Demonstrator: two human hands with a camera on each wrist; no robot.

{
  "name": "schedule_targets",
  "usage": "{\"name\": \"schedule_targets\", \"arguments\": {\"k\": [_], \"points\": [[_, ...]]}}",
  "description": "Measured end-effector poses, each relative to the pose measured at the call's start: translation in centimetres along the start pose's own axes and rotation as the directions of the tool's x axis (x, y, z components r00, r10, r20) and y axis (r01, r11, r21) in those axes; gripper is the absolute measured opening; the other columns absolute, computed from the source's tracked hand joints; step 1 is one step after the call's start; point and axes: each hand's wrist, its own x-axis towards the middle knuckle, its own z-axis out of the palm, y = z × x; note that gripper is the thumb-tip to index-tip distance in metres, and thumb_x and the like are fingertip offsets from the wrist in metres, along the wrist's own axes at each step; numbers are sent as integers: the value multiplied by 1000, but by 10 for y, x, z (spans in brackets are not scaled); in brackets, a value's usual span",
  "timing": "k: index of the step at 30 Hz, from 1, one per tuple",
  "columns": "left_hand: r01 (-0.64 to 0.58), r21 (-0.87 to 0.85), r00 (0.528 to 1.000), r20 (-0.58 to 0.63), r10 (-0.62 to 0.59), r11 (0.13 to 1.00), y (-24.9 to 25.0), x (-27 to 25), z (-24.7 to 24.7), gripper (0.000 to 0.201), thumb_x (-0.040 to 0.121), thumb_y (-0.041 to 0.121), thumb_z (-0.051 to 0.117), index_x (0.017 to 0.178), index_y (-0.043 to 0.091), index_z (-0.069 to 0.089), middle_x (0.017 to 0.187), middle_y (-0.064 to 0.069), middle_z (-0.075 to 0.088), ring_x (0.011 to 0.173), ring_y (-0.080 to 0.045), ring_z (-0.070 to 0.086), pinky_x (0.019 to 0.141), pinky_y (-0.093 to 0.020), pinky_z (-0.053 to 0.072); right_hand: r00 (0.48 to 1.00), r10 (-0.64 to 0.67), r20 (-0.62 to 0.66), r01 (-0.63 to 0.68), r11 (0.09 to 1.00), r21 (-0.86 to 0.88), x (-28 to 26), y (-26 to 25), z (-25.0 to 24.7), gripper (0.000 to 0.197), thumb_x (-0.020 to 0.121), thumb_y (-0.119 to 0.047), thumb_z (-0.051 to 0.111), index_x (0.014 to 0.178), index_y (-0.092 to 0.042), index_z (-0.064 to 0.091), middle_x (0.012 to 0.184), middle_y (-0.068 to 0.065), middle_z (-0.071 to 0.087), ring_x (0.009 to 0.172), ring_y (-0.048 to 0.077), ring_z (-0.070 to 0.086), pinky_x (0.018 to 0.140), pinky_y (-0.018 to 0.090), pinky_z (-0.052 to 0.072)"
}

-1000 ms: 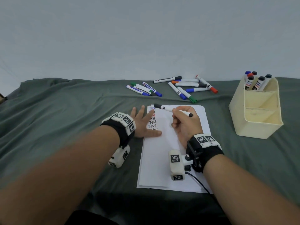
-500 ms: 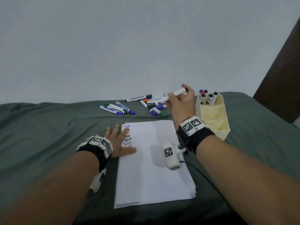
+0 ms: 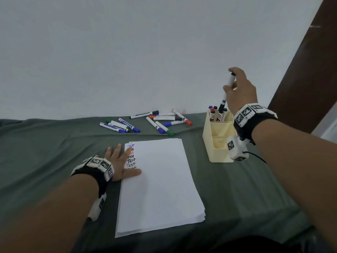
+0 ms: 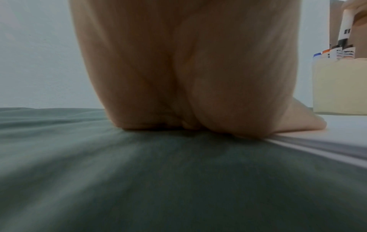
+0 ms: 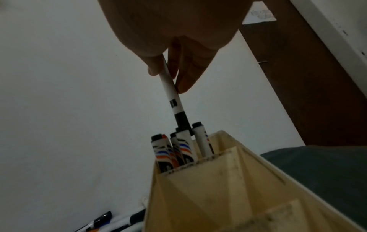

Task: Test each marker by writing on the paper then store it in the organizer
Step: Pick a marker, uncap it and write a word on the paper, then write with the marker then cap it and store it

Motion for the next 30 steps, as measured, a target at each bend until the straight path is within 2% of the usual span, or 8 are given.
{"name": "schedule_targets", "arguments": {"k": [3, 7, 12, 16, 19, 23, 27, 30], "points": [[2, -4, 1000, -6, -2, 1000, -1, 1, 1, 126, 35, 109, 9, 146, 53, -16, 162, 10, -21, 150, -28, -12, 111, -68, 7, 1000, 9, 7, -8, 999, -33, -6, 7, 2, 47, 99, -15, 57, 137, -39, 46, 98, 0, 63, 74, 12, 61, 73, 26, 45], [0, -6, 1000, 0, 0, 1000, -2, 2, 1, 126, 36, 109, 10, 145, 54, -17, 161, 10, -22, 150, -27, -13, 111, -68, 7, 972, 127, 199, -81, 972, -223, -11, 17, 9, 32, 102, -23, 53, 132, -30, 59, 106, 5, 70, 89, 24, 66, 85, 35, 54], [7, -14, 1000, 9, -7, 1000, -1, 2, 1, 127, 35, 109, 11, 145, 54, -18, 161, 11, -24, 150, -26, -15, 111, -68, 7, 908, 149, 391, 127, 792, -597, -18, 23, 24, 32, 106, -16, 30, 92, -16, 59, 109, 7, 65, 99, 29, 58, 81, 34, 39], [7, -10, 1000, 22, -7, 1000, -1, 1, -1, 127, 36, 109, 12, 145, 53, -19, 160, 11, -25, 150, -27, -16, 111, -68, 6, 959, 69, 273, 82, 859, -506, -16, 17, 37, 45, 105, -32, 37, 147, -18, 47, 148, 7, 47, 142, 34, 34, 109, 45, 35], [9, -5, 1000, 26, -9, 1000, 1, -1, -2, 126, 37, 108, 13, 146, 52, -19, 161, 10, -25, 150, -27, -16, 111, -68, 6, 927, -112, 358, 254, 889, -381, -27, -15, 59, 55, 104, -34, 43, 156, -19, 33, 165, 6, 27, 154, 32, 12, 123, 44, 18], [9, -4, 999, 34, -9, 1000, 3, -4, -4, 120, 48, 106, 21, 147, 51, -19, 161, 8, -26, 149, -28, -17, 112, -68, 4, 747, -189, 638, 372, 914, -164, -63, -55, 96, 65, 104, -40, 48, 160, -26, 21, 170, -1, 10, 157, 21, 3, 126, 44, 13], [14, -1, 999, 31, -14, 1000, 4, -7, -5, 116, 54, 103, 26, 147, 51, -18, 161, 8, -26, 149, -28, -17, 112, -67, 3, 482, -77, 873, 405, 903, -144, -105, -61, 130, 78, 100, -53, 52, 162, -25, 14, 171, 3, 4, 157, 21, 5, 125, 44, 17], [18, 0, 999, 43, -18, 1000, 4, -8, -7, 114, 57, 102, 29, 148, 50, -17, 160, 8, -26, 149, -27, -18, 113, -66, 2, 358, 39, 933, 430, 880, -202, -130, -49, 151, 85, 97, -63, 49, 163, -26, 9, 171, 5, -3, 157, 25, -1, 124, 49, 17]]}}
